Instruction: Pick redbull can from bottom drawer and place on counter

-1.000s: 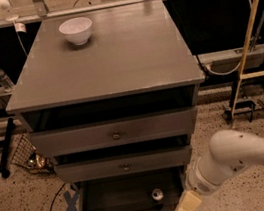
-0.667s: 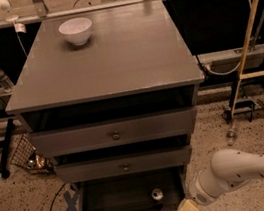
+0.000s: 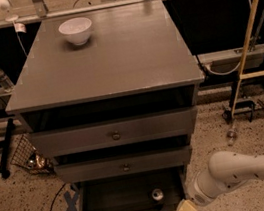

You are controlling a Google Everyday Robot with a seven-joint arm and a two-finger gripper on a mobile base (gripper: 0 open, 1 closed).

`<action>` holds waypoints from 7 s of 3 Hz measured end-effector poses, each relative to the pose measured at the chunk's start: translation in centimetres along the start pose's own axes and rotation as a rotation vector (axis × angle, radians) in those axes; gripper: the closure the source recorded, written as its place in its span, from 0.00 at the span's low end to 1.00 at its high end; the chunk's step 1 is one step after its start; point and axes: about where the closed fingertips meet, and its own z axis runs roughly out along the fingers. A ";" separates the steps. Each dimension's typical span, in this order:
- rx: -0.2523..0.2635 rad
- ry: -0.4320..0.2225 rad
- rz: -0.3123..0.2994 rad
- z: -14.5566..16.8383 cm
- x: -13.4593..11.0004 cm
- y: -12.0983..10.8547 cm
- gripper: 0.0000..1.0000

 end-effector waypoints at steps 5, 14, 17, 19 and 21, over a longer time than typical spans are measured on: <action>-0.059 -0.157 -0.088 19.1 0.6 -11.8 0.00; -0.084 -0.449 -0.245 7.8 -2.8 -9.2 1.00; -0.085 -0.382 -0.409 3.9 -7.5 -6.0 1.00; -0.064 -0.326 -0.504 0.1 -11.2 -4.4 1.00; -0.185 -0.269 -0.662 -0.8 -16.5 1.3 1.00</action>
Offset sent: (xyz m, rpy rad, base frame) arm 0.0753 -0.0050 -0.1478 0.0999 -0.1024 0.0131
